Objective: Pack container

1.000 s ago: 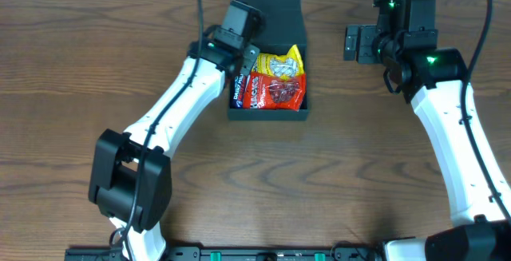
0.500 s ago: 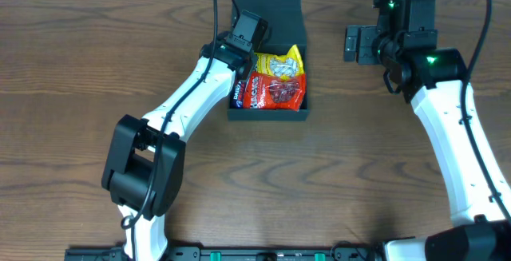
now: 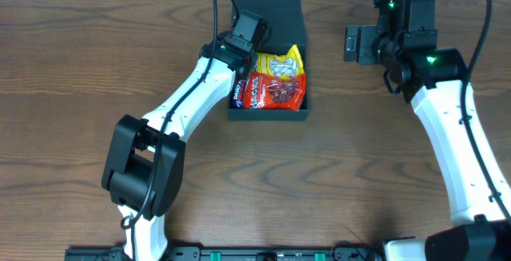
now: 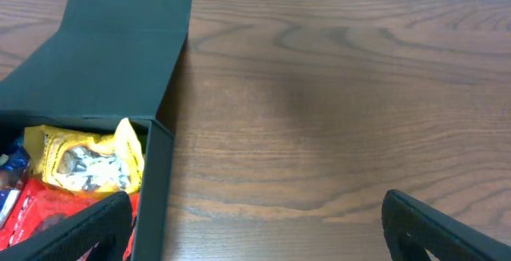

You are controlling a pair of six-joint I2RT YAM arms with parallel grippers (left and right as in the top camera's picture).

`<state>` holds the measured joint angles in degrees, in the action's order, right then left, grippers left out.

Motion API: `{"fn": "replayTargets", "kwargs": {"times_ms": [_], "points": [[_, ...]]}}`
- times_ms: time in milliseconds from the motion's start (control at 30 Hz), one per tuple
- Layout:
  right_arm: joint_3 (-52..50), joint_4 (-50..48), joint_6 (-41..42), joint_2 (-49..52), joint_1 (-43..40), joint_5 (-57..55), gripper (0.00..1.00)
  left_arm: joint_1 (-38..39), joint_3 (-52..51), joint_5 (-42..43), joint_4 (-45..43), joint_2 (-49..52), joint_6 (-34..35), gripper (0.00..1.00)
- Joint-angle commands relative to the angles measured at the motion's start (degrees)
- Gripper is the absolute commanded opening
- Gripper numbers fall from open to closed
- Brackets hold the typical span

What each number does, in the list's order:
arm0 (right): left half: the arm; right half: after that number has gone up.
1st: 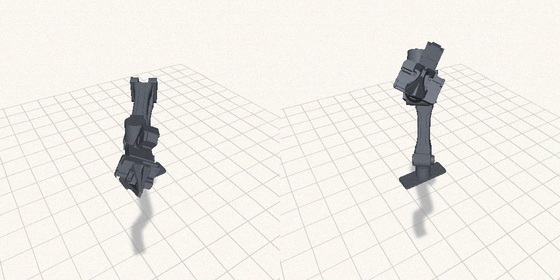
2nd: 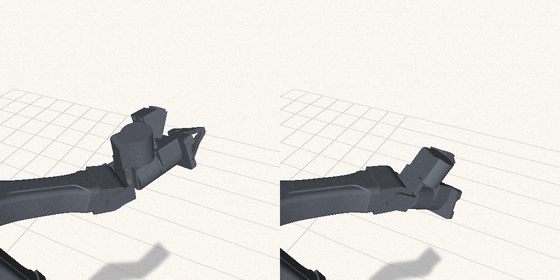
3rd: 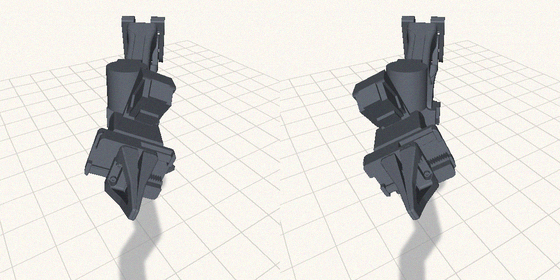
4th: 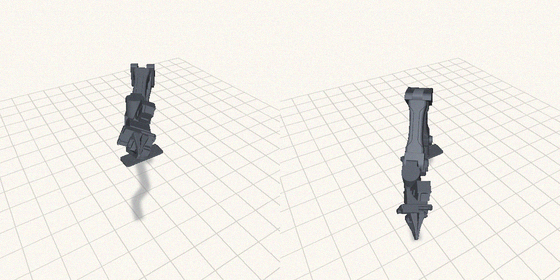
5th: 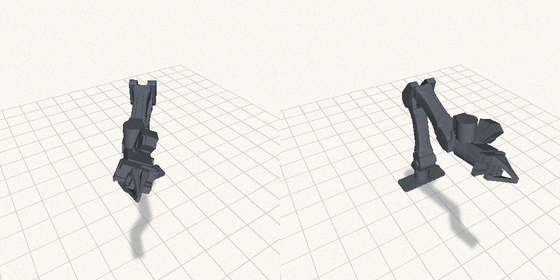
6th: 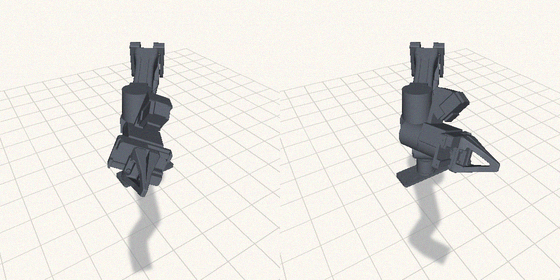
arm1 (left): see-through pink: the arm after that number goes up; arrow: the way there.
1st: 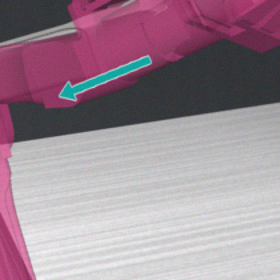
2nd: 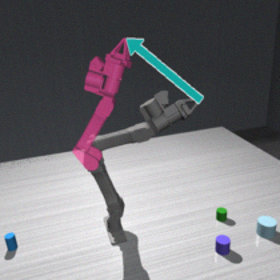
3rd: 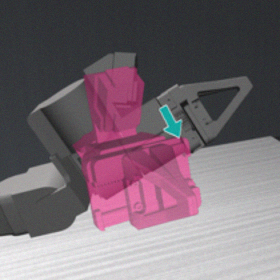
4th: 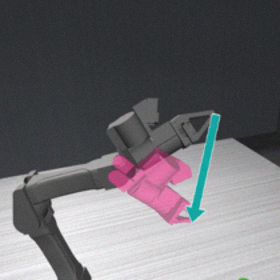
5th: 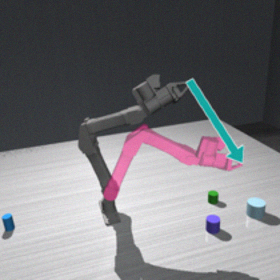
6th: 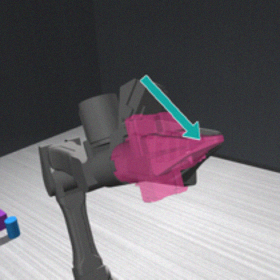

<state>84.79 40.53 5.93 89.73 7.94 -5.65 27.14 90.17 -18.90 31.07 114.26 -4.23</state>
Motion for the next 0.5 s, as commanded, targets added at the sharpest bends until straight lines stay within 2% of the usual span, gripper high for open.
{"fn": "replayTargets", "kwargs": {"times_ms": [0,133,267,467], "points": [[0.3,0.1,0.9,-0.2,-0.6,-0.6,0.99,-2.0,0.7,-1.2,0.2,0.0,2.3,0.63],[0.3,0.1,0.9,-0.2,-0.6,-0.6,0.99,-6.3,0.7,0.6,0.1,0.0,7.1,0.63],[0.3,0.0,0.9,-0.2,-0.6,-0.6,0.99,-12.1,0.7,14.1,-1.4,0.1,7.2,0.64],[0.3,0.0,0.9,-0.2,-0.6,-0.6,0.99,-16.1,0.7,22.4,-5.2,1.4,4.2,0.64]]}}
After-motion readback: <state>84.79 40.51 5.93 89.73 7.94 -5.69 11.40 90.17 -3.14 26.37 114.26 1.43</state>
